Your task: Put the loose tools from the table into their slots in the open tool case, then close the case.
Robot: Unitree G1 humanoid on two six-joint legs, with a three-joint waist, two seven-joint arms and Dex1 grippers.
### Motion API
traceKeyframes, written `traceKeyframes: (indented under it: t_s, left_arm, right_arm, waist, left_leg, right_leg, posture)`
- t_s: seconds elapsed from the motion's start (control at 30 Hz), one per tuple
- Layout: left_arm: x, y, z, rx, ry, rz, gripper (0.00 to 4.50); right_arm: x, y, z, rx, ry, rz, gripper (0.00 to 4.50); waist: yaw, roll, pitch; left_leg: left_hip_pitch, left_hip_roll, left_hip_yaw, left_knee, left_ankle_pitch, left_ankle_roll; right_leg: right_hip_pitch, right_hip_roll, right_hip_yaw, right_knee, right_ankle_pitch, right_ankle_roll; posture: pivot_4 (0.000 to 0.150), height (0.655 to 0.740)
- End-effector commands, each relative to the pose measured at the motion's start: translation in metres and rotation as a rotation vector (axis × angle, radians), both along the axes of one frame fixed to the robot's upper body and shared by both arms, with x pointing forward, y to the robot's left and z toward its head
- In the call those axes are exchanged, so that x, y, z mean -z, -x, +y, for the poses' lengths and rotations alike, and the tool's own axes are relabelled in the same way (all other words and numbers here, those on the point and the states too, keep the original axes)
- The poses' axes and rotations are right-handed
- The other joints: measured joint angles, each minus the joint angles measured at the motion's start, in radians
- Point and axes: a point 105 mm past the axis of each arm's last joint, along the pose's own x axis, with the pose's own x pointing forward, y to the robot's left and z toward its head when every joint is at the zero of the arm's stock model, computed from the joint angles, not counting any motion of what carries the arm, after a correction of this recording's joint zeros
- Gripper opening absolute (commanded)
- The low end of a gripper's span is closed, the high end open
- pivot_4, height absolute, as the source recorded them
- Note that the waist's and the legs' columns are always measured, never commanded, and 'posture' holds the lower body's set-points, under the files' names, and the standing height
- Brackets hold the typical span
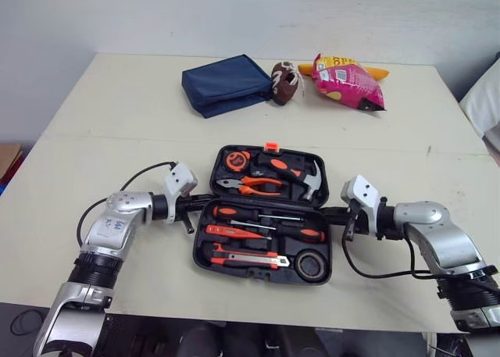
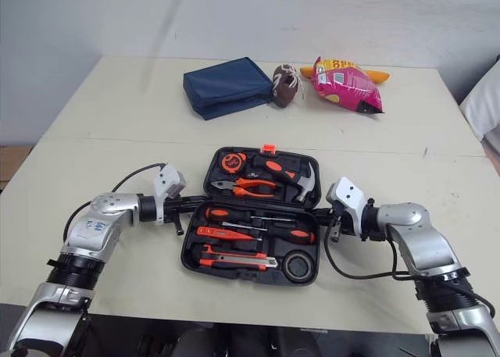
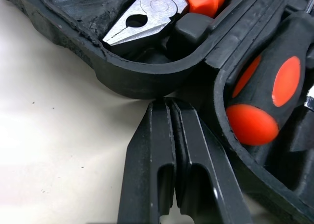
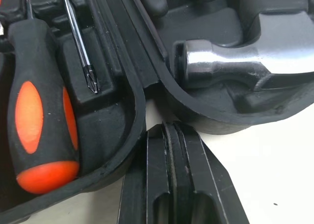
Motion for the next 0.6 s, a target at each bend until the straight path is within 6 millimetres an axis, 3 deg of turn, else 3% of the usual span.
traceKeyframes:
  t_s: [0.03,0.3,0.47,0.5,0.6]
  left_arm:
    - [0.001,-0.002,-0.013,0.007,0.001,-0.031,0.05]
    - [0.011,0.002,0.006,-0.034,-0.072,-0.009,0.05]
    - [0.002,-0.001,0.037,-0.156,-0.038,-0.046,0.05]
    - [-0.005,-0.002,0.046,-0.188,-0.010,-0.062,0.01]
    - [-0.028,0.008,0.066,-0.219,0.103,-0.019,0.91]
  right_arm:
    - [-0.012,-0.011,0.009,-0.012,-0.007,-0.072,0.00]
    - [-0.005,-0.013,0.008,-0.016,0.002,-0.065,0.00]
    - [-0.013,-0.019,-0.021,0.117,0.000,-0.066,0.00]
    - [-0.016,-0.016,-0.028,0.136,-0.005,-0.040,0.32]
    - [-0.037,-0.011,-0.043,0.180,-0.061,-0.061,1.54]
  waist:
    - [0.001,0.000,0.000]
    - [-0.004,0.000,0.000]
    - [-0.007,0.001,0.000]
    - [-0.006,0.001,0.000]
    - [-0.002,0.001,0.000]
  left_leg:
    - [0.000,0.000,0.000,0.001,0.000,0.000]
    - [0.002,0.000,0.000,0.001,0.002,0.001]
    - [0.003,0.001,0.000,-0.002,0.003,-0.001]
    - [0.003,0.001,0.000,-0.002,0.003,-0.001]
    - [0.002,0.001,0.000,-0.002,0.003,-0.001]
  right_leg:
    - [0.000,0.000,0.000,0.000,0.001,0.000]
    - [0.002,0.000,0.000,0.000,0.005,-0.001]
    - [0.002,0.001,0.000,0.000,0.005,-0.001]
    - [0.002,0.001,0.000,0.000,0.005,-0.001]
    - [0.001,0.000,0.000,0.000,0.005,-0.001]
  posture:
    - [0.150,0.7400]
    - [0.150,0.7400]
    - [0.150,0.7400]
    - [0.150,0.7400]
    - [0.150,0.7400]
